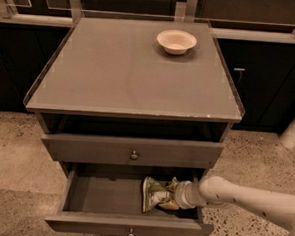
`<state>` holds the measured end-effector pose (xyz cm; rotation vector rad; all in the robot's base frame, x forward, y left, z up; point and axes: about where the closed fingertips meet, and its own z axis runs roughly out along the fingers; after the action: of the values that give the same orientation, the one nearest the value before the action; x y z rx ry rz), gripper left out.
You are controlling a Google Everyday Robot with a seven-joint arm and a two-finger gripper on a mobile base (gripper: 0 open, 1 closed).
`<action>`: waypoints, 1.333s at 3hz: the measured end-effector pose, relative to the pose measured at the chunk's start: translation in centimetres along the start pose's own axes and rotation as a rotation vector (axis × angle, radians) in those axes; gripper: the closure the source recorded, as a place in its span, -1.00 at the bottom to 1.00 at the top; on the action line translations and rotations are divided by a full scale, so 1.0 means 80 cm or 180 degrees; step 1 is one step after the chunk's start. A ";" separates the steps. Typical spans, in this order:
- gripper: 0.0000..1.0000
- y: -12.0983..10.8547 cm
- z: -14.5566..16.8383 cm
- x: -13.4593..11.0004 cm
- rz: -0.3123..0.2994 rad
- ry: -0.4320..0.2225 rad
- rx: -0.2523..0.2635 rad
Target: Pick green jalapeno chip bag from middle drawer and place on counter
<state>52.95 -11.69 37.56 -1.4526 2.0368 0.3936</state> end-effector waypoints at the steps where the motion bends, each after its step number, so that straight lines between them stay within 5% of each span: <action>1: 1.00 0.014 -0.057 -0.022 0.0088 -0.0364 -0.0078; 3: 1.00 0.067 -0.240 -0.019 0.0641 -0.0382 -0.0098; 4: 1.00 0.067 -0.240 -0.019 0.0643 -0.0383 -0.0100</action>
Offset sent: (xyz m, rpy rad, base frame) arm -0.1124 -0.0922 0.1680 0.2268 0.0883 -0.1538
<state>42.62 -19.28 52.85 -1.2137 2.0936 0.5841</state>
